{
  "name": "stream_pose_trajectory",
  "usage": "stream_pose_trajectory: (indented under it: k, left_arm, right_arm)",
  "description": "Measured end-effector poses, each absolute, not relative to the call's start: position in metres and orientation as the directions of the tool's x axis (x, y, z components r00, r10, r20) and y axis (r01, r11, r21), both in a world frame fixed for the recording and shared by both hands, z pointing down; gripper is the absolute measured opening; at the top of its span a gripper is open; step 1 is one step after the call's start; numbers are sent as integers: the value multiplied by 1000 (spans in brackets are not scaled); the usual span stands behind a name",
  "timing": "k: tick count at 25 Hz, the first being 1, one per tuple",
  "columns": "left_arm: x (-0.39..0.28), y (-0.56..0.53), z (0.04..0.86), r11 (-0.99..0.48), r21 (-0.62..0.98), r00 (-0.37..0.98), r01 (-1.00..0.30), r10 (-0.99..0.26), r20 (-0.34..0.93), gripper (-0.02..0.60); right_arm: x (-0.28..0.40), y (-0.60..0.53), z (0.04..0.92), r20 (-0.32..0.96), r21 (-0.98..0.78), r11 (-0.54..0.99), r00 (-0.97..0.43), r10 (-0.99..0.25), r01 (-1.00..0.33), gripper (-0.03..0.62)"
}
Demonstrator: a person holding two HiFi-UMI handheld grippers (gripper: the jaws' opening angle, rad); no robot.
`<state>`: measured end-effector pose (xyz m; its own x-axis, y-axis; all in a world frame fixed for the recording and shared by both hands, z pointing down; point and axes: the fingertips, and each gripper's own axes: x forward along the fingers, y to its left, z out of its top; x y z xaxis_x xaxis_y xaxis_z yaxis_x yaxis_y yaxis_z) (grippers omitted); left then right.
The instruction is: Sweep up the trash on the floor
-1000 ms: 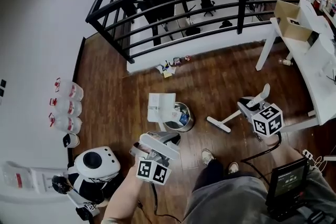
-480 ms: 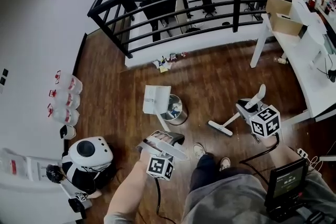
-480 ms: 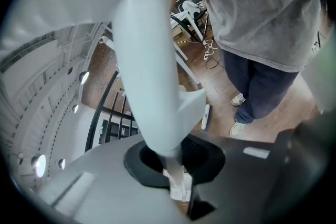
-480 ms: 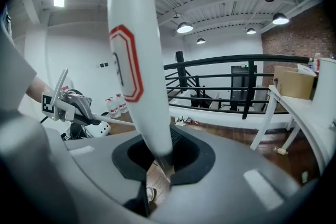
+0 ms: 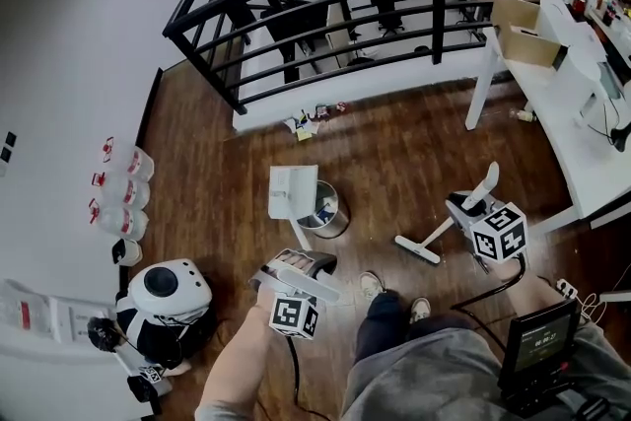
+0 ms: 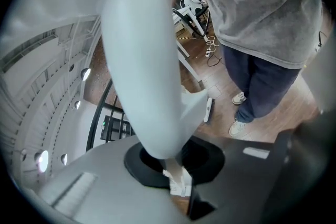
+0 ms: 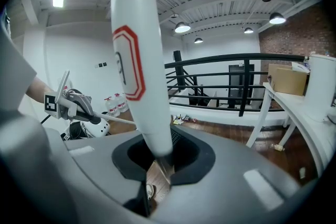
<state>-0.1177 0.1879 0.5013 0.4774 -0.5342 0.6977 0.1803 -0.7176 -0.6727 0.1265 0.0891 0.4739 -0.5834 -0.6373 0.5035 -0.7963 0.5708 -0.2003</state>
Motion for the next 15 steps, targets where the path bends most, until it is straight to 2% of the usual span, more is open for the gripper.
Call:
stream_pose_trajectory:
  k: [6,15]
  left_arm:
    - [-139,156,475,-731,-677,497,87,-558,665,31]
    - [-192,61,414,-781,-601,556,-172,-580,595,31]
  right_arm:
    - [125,72,471,505,-199,562,-575,-644,-803,51]
    - [105,12,457,509,-188,547,-557,-656,-816,51]
